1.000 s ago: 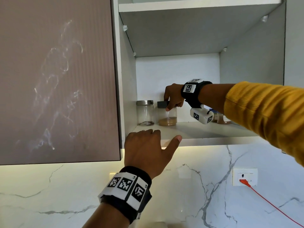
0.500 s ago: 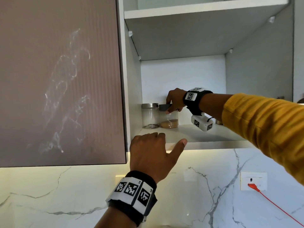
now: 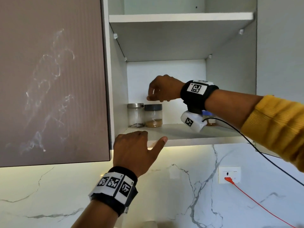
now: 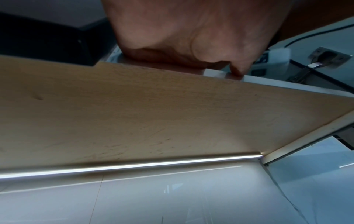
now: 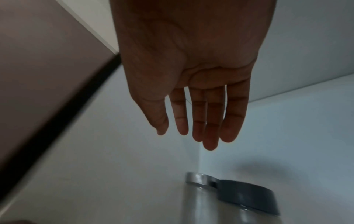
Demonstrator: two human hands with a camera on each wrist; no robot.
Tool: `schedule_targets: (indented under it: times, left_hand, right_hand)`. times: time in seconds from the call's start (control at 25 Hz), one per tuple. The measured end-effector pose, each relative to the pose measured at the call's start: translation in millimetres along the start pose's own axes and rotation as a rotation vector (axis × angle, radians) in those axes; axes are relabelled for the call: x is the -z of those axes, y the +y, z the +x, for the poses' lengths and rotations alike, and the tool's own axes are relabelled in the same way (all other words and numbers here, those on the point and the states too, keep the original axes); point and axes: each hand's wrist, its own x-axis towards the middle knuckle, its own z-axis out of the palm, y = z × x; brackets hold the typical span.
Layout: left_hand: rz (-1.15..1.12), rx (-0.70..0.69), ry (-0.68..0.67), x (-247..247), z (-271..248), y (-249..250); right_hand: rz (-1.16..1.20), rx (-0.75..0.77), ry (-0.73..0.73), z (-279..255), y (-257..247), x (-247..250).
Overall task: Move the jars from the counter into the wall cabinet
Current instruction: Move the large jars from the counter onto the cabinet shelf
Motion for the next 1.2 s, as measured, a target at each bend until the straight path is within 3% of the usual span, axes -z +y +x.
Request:
schedule_targets:
  times: [0.12,0.24,0.36,0.52,0.64,0.8,0.92,1.08,1.2]
  left_hand:
    - [-0.05,0.022,-0.01,7,-1,2]
    - [-0.259,0.034,-0.019,16,-5,4]
    - [-0.511,0.001,0.057,28,-22,8]
    - [-0.638,-0.149,0.191,38,-84,12]
    - [-0.667,-0.153,0.049,22,-138,3]
    - [-0.712,-0.019,-0.28,-24,-217,-16]
    - [-0.717,0.104,-0.456,-69,-275,-32]
    - [-0.662,0.267,-0.622,-110,-334,-48]
    - [-0.616,0.3,-0.684,-124,-355,-53]
  right_hand:
    - [0.057,0.134,0.096,-50,-34,23]
    - [0.067,0.2,0.152,-108,-56,27]
    - [0.108,0.188,0.207,-167,-67,10]
    - [0.23,0.113,0.274,-243,-73,-32]
    - [0.398,0.037,0.247,-284,-70,-79]
    - [0.387,-0.089,0.101,-324,-67,-166]
    - [0.303,-0.173,-0.109,-350,-63,-237]
    - [0.195,-0.255,-0.408,-373,-45,-316]
    - [0.175,-0.364,-0.56,-380,-30,-366]
